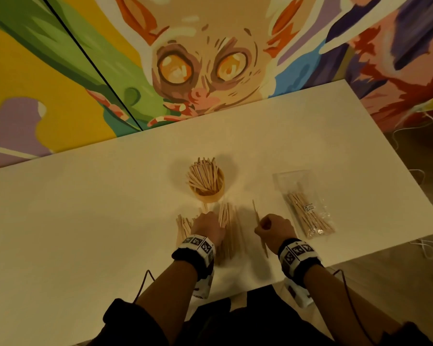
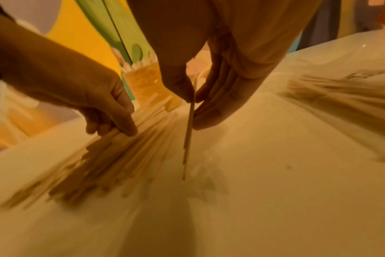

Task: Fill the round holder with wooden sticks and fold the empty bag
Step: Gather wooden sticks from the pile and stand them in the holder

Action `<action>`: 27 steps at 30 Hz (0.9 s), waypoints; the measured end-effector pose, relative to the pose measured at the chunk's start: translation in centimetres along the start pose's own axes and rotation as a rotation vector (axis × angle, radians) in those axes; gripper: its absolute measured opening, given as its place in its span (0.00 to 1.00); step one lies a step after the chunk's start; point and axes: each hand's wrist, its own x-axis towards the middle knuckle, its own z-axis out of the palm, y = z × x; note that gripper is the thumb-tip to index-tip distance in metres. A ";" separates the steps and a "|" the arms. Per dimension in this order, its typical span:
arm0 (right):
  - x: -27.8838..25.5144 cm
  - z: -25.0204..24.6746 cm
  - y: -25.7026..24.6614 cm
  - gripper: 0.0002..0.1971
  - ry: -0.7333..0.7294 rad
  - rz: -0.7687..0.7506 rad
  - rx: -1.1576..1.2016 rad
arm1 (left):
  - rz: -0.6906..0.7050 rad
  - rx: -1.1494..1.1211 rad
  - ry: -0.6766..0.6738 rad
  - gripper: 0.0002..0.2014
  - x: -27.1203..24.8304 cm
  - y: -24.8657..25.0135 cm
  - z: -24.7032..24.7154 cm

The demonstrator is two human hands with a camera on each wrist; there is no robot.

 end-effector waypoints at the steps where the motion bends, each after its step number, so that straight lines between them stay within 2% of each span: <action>1: 0.2 0.1 -0.3 0.07 -0.011 -0.015 0.067 | 0.018 0.000 -0.003 0.14 0.0 -0.2 -0.1; 5: 0.4 0.4 -1.6 0.03 -0.060 -0.062 0.315 | 0.123 -0.037 -0.002 0.13 -0.6 -0.6 -0.9; 8: 0.0 0.0 -2.7 0.07 -0.110 -0.105 0.468 | 0.162 -0.135 0.057 0.21 -1.1 -1.0 -1.6; 10: -0.2 -0.4 -3.5 0.07 -0.128 -0.152 0.515 | 0.207 -0.182 0.098 0.23 -1.8 -1.2 -2.3; 15: -0.7 -2.5 -6.7 0.03 -0.079 -0.299 0.674 | 0.300 -0.429 0.279 0.20 -4.1 -1.7 -5.7; 17: -0.8 -3.6 -8.5 0.04 -0.054 -0.370 0.716 | 0.316 -0.516 0.369 0.16 -4.7 -1.9 -7.7; 22: 0.7 -4.8 -13.2 0.06 0.095 -0.545 0.638 | 0.275 -0.664 0.624 0.17 -3.1 -2.3 -11.5; 25: 2.0 -4.4 -15.3 0.06 0.127 -0.564 0.544 | 0.232 -0.669 0.677 0.16 -0.6 -2.3 -11.6; 27: 2.8 -3.8 -16.1 0.06 0.122 -0.564 0.442 | 0.201 -0.621 0.656 0.16 1.0 -2.2 -10.9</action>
